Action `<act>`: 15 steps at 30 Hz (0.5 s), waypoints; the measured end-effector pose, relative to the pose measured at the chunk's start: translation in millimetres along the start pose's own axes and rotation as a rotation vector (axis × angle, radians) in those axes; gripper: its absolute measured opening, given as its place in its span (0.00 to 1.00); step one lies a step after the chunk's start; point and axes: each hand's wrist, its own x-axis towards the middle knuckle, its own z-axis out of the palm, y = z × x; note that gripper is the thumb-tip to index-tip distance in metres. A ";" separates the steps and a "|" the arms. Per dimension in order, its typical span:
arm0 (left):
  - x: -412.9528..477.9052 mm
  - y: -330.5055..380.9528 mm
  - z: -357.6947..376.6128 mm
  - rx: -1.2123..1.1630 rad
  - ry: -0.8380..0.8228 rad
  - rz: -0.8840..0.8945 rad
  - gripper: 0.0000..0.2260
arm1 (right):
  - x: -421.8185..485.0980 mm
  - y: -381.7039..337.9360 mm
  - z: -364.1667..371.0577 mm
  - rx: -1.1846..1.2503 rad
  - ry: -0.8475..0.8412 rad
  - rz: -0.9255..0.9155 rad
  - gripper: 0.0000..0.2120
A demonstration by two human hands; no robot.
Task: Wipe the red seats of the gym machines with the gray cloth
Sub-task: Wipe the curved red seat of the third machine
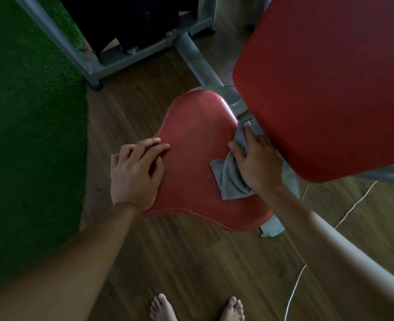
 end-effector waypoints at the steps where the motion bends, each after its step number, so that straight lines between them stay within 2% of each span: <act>1: -0.1 0.0 0.3 0.003 -0.001 0.001 0.16 | -3.3 2.9 0.9 -0.036 0.017 -0.017 0.29; 3: 1.2 -0.2 0.6 0.010 -0.003 0.000 0.16 | 7.5 -2.8 3.0 -0.071 0.036 -0.017 0.29; 7: 1.6 -0.4 -0.4 0.017 -0.011 -0.005 0.15 | 37.3 -21.4 3.6 0.050 -0.040 0.059 0.25; 9: 1.3 -0.7 -0.7 0.010 -0.016 -0.008 0.15 | 31.9 -18.7 3.8 0.058 -0.018 0.039 0.25; 15: 1.3 -2.1 -1.0 -0.007 -0.023 -0.011 0.16 | 28.4 -28.7 7.6 -0.205 0.020 -0.009 0.27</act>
